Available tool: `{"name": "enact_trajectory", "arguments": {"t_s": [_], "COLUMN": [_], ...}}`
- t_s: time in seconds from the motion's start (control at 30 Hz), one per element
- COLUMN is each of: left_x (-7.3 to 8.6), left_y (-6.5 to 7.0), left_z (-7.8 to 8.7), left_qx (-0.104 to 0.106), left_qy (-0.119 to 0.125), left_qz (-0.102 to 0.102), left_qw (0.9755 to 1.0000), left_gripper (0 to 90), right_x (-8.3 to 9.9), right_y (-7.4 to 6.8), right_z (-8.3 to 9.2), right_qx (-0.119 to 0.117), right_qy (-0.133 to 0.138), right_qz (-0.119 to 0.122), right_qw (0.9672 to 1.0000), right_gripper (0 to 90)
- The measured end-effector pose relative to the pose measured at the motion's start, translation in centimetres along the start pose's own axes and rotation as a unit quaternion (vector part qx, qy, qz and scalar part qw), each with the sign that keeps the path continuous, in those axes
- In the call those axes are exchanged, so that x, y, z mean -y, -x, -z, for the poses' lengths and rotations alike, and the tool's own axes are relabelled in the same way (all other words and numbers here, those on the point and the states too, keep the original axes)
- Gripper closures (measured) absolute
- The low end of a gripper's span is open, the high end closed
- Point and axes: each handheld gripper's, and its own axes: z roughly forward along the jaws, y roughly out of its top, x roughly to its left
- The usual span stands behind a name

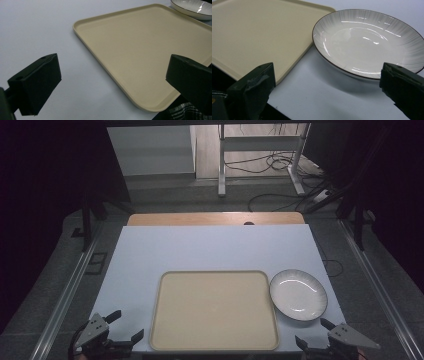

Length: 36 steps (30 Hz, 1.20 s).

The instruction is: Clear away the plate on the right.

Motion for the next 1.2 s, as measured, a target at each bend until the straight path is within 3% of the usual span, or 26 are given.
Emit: {"name": "enact_trajectory", "arguments": {"t_s": [0.37,0.6,1.2], "left_x": [0.0,0.0,-0.1], "left_y": [0.0,-0.1,-0.1], "left_z": [-0.1,-0.1,-0.2], "left_qx": [0.004,0.006,0.007], "left_qy": [-0.005,-0.009,-0.015], "left_qz": [0.000,0.003,0.004], "left_qw": [1.0000,0.9999,0.9999], "left_gripper": [0.0,0.0,0.0], "right_x": [0.0,0.0,-0.3], "right_y": [-0.2,-0.2,-0.6], "right_z": [-0.5,-0.7,-1.3], "right_qx": [0.003,-0.001,-0.001], "right_qy": [-0.008,-0.013,-0.031], "right_qz": [0.016,0.011,0.041], "right_qw": [0.9998,0.9999,0.9987], "right_gripper": [0.0,0.0,0.0]}}
